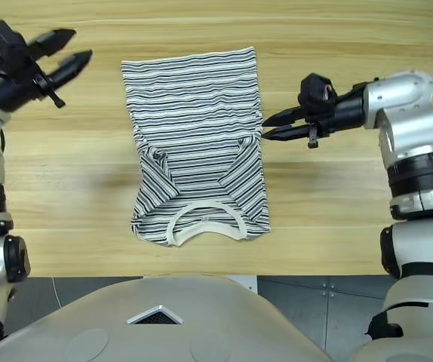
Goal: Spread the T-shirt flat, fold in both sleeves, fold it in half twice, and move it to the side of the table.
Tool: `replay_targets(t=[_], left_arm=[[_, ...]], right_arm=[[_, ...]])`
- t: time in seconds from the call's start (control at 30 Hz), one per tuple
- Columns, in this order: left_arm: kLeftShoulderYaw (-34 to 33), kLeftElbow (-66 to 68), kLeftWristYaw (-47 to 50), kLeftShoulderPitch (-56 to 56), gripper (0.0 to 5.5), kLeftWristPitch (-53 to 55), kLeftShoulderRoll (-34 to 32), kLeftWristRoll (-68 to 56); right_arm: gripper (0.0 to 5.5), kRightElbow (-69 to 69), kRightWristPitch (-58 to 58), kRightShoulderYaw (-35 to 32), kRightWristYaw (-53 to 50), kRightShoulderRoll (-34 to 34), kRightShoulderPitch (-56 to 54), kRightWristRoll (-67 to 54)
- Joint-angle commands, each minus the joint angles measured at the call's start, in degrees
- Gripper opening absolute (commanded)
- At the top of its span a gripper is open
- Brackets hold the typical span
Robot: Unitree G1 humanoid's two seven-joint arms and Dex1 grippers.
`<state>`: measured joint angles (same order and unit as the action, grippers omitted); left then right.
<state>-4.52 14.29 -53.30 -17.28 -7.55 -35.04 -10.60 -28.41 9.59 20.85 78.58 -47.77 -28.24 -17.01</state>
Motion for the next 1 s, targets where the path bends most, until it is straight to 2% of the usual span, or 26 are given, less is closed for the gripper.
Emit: replay_targets(t=[0.03, 0.1, 0.23, 0.37, 0.5, 0.67, 1.0], left_arm=[[3.8, -6.7, 14.0, 17.2, 2.61, -47.8, -19.5, 42.8], [4.3, -5.2, 12.3, 20.6, 2.93, -53.3, -23.7, 45.7], [6.9, -5.2, 8.9, 24.9, 2.93, -59.4, -25.4, 43.8], [10.0, -3.8, 8.9, 29.0, 2.93, -63.1, -26.3, 43.7], [15.3, -3.0, 11.2, 29.2, 2.93, -65.3, -24.8, 43.9], [21.3, -0.7, 13.7, 23.5, 2.93, -65.7, -20.6, 45.7], [27.2, 2.1, 17.3, 16.7, 2.93, -64.8, -17.0, 46.1]], right_arm=[[1.86, -3.5, 62.6, -12.1, -11.3, -7.6, 17.9, 24.3], [2.24, -4.0, 70.5, -14.4, -11.0, -8.1, 20.8, 27.1], [2.24, -0.1, 72.1, -12.2, -12.3, -7.6, 21.3, 24.4], [2.24, -4.3, 78.0, -13.0, -14.5, -7.5, 20.8, 30.4], [2.24, -6.7, 82.3, -13.9, -19.5, -6.8, 21.7, 37.9], [2.24, -4.0, 82.8, -14.3, -26.6, -2.7, 23.7, 46.4], [2.24, -4.1, 81.5, -13.2, -38.4, 0.7, 21.4, 58.7]])
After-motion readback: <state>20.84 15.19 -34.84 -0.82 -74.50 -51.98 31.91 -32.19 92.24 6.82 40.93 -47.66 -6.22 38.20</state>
